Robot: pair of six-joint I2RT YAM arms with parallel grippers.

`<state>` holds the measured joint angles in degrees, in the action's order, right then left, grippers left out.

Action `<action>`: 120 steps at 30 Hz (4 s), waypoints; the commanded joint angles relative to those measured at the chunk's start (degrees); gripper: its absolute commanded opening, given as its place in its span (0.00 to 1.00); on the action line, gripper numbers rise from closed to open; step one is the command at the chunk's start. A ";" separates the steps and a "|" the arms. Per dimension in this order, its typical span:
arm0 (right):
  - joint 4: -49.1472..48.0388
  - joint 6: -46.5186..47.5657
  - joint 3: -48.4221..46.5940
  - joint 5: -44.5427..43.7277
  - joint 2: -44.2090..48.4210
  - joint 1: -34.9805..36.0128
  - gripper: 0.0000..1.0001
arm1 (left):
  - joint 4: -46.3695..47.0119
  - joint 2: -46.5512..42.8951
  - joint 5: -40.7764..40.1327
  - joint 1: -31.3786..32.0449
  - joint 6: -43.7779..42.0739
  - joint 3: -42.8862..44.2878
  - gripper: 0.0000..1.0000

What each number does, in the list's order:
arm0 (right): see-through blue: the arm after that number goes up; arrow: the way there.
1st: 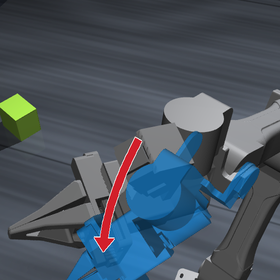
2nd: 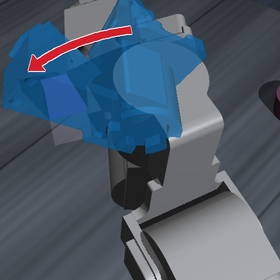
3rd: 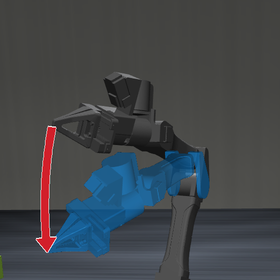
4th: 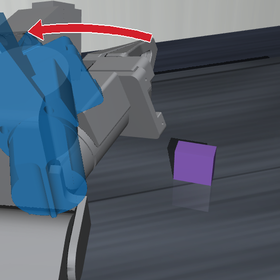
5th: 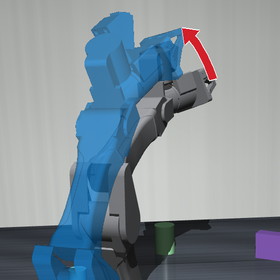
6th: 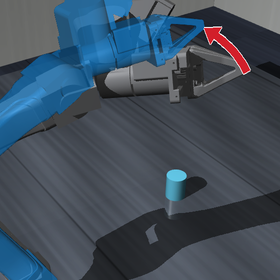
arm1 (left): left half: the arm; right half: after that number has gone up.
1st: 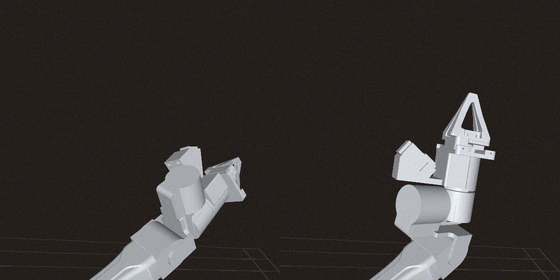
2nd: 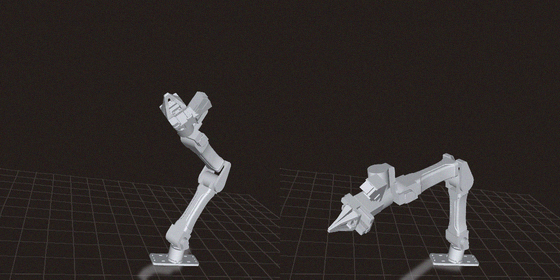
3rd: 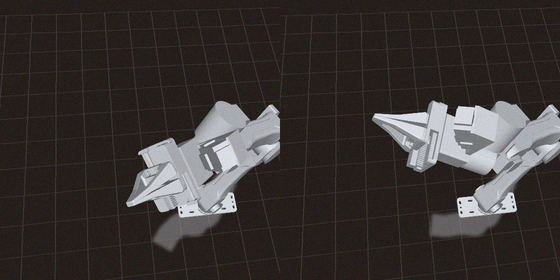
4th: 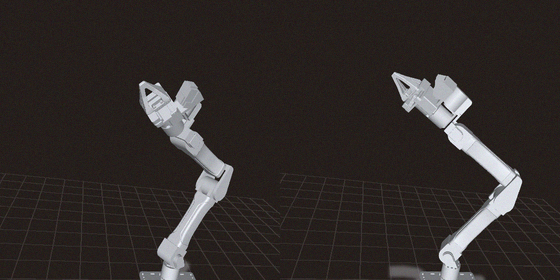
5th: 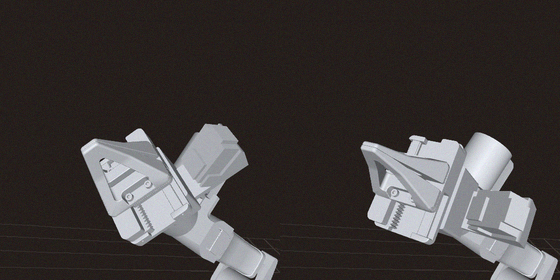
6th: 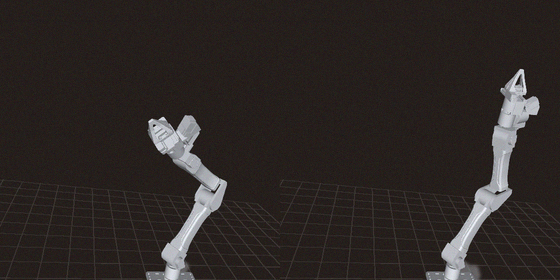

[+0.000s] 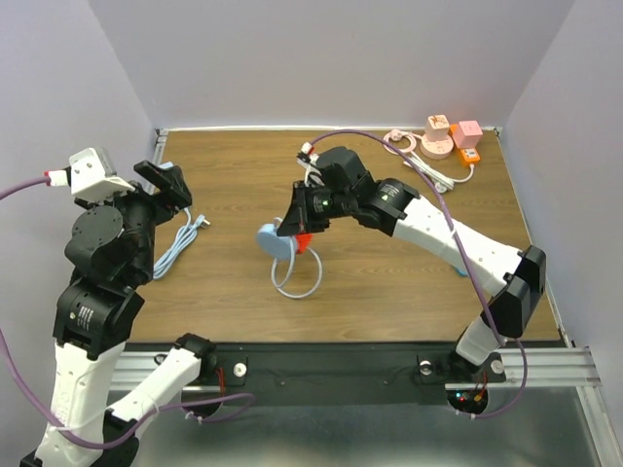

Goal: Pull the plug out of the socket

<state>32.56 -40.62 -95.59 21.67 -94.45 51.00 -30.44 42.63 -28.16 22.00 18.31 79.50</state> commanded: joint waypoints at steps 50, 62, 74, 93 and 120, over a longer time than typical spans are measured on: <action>4.36 -10.43 10.60 -47.25 -15.30 8.49 0.00 | 3.72 3.78 16.03 -0.46 1.82 -13.76 0.89; 2.16 -17.13 16.31 -44.35 -14.36 9.90 0.21 | 2.75 2.11 15.42 -0.64 1.91 -15.08 0.90; 12.43 -4.84 4.99 -47.39 -6.34 8.59 1.00 | 2.66 2.19 14.28 -0.73 1.30 -12.88 0.90; 28.18 7.13 -23.31 -54.28 -31.05 -0.98 1.00 | -0.50 -1.58 13.13 -0.82 3.49 -13.24 0.90; 25.21 3.54 -21.06 -44.27 -32.31 -8.02 0.01 | -2.52 -4.13 10.50 -0.82 3.05 -14.46 0.90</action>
<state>60.49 -33.85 -121.27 -26.02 -131.76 44.40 -33.89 39.22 -16.01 21.61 21.54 64.84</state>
